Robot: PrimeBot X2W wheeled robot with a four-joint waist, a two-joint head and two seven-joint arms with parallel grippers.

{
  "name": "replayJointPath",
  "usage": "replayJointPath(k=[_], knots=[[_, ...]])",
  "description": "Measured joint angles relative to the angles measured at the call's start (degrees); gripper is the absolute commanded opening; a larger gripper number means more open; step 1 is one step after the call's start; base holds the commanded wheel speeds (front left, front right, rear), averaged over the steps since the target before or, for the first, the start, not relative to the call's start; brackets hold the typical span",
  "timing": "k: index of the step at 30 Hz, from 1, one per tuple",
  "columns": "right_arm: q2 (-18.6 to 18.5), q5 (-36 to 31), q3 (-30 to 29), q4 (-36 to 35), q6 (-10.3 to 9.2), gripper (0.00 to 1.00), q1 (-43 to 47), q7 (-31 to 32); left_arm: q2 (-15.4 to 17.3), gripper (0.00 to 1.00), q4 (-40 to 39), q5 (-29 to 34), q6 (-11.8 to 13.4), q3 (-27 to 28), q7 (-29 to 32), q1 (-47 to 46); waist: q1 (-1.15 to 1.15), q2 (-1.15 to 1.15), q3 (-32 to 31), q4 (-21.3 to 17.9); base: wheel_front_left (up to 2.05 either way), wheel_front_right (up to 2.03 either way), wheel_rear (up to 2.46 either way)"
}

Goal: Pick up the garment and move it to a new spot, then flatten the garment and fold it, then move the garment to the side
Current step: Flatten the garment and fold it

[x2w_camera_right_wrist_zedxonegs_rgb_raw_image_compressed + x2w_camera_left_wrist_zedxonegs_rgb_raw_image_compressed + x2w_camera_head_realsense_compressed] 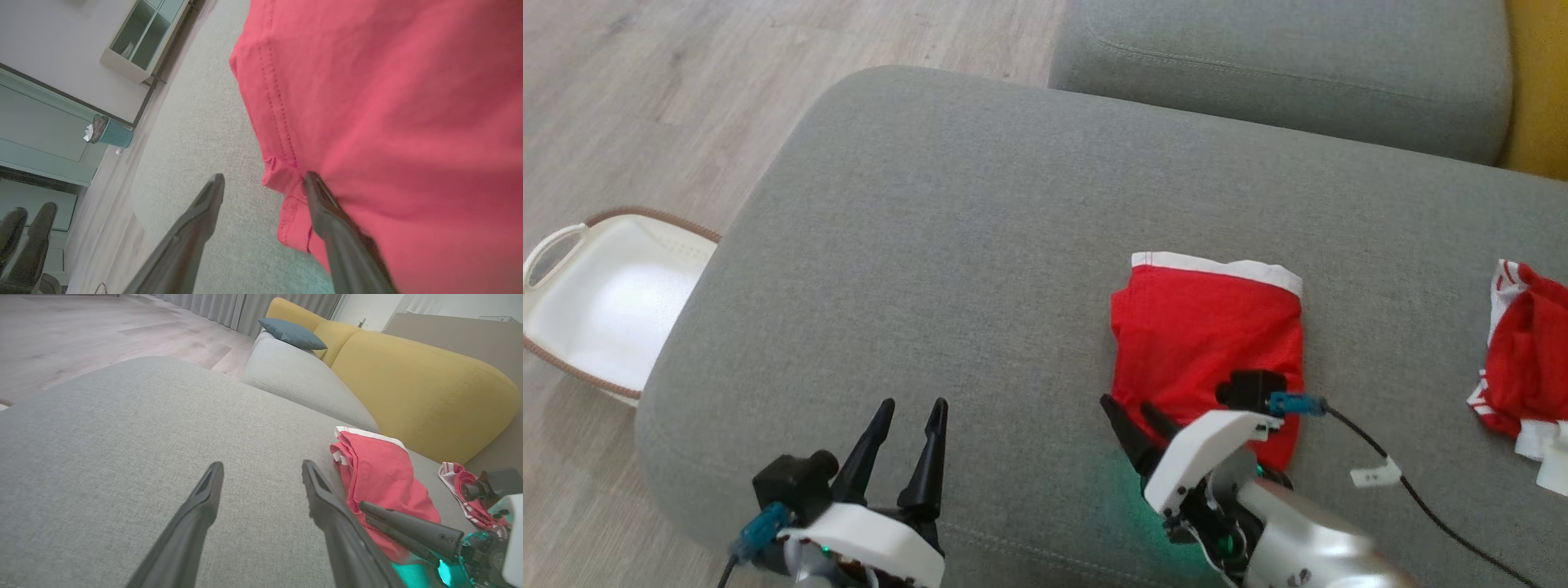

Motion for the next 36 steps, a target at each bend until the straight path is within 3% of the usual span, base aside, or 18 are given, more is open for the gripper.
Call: replayJointPath(k=[6, 13, 19, 24, 27, 31, 36], knots=[[0.0, 0.7, 1.7, 0.1, 0.00, 1.00, -4.7, -3.2, 0.0, 1.00, -0.2, 0.0, 0.0, 0.7, 0.0, -0.7, 0.00, 0.00, 0.2, -2.2, 0.00, 0.00, 0.00], [0.0, -5.6, -0.5, 3.6, 0.00, 1.00, -10.4, -7.1, 0.0, 1.00, -2.7, 0.0, 0.5, 3.1, 0.0, -1.0, 0.00, 0.00, -0.4, -6.4, 0.00, 0.00, 0.00], [-5.7, -23.3, -16.4, 2.0, 0.00, 1.00, -14.0, -7.2, 0.0, 1.00, -6.3, 0.0, 0.5, 5.5, 0.0, -2.0, 0.00, 0.00, -1.1, -10.7, 0.00, 0.00, 0.00], [-9.5, -43.4, -29.8, -2.7, 0.00, 1.00, -7.2, -7.4, -0.1, 1.00, -8.0, 0.0, 0.5, 6.0, 0.0, -3.5, 0.00, 0.00, -1.3, -13.8, 0.00, 0.00, 0.00], [-8.5, -53.9, -39.2, -8.9, 0.00, 1.00, 1.0, -7.4, -0.1, 1.00, -8.0, 0.0, 0.3, 6.2, 0.0, -3.4, 0.00, 0.00, -1.3, -15.2, 0.00, 0.00, 0.00], [-3.7, -65.8, -51.3, -20.6, 0.00, 1.00, 11.8, -7.4, -0.1, 1.00, -8.1, 0.9, 0.0, 6.1, 0.0, -3.4, 0.00, 0.00, -1.3, -16.8, 0.00, 0.00, 0.00], [0.0, -73.2, -56.5, -31.1, 0.00, 1.00, 20.6, -7.4, -0.1, 1.00, -8.6, 1.2, 0.0, 6.1, 0.0, -3.2, 0.00, 0.00, -1.1, -17.9, 0.00, 0.00, 0.00]])
